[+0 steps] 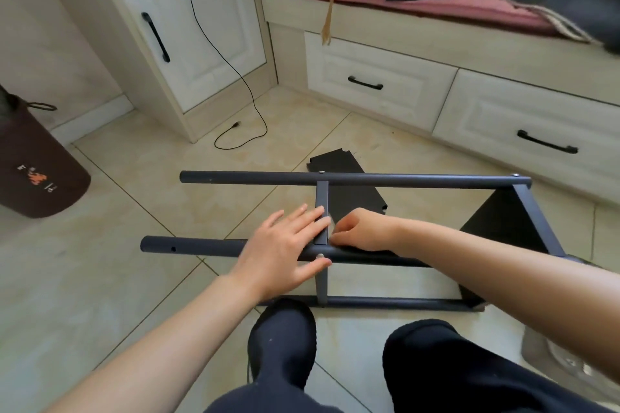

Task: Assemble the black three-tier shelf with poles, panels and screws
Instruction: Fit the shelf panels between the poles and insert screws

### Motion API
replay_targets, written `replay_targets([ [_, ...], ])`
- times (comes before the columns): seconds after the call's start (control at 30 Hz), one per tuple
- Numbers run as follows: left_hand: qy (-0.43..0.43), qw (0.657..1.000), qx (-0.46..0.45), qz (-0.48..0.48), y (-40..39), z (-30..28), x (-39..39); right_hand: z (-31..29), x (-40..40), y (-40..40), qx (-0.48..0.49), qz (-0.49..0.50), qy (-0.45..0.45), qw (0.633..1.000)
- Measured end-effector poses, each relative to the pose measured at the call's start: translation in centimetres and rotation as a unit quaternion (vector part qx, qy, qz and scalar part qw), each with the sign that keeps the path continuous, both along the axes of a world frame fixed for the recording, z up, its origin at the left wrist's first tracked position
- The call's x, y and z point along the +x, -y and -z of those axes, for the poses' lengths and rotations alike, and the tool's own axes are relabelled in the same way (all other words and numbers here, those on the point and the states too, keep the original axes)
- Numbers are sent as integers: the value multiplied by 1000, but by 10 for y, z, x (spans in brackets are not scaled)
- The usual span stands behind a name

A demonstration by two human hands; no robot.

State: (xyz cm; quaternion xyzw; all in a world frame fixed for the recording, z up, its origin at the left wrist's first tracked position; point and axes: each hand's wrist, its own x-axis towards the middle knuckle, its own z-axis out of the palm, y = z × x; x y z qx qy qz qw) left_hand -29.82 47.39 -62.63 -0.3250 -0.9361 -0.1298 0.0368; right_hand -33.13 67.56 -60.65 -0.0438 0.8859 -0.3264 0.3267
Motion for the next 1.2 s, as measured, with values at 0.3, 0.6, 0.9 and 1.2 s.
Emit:
replay_targets([
  [0.3,35,935,227,-271,-6,-14,64,-36,40,-17,90,-64,-100,989],
  [0.6,327,659,465,-492,-22,-11,66,-39,58,-27,106,-70,-89,988],
  [0.9,391,447,638,-490,-46,1,45,-35,59,-26,98,-43,-108,988],
  [1.2,340,494,627,-498,-54,10,34,-37,59,-33,74,-6,-130,989],
])
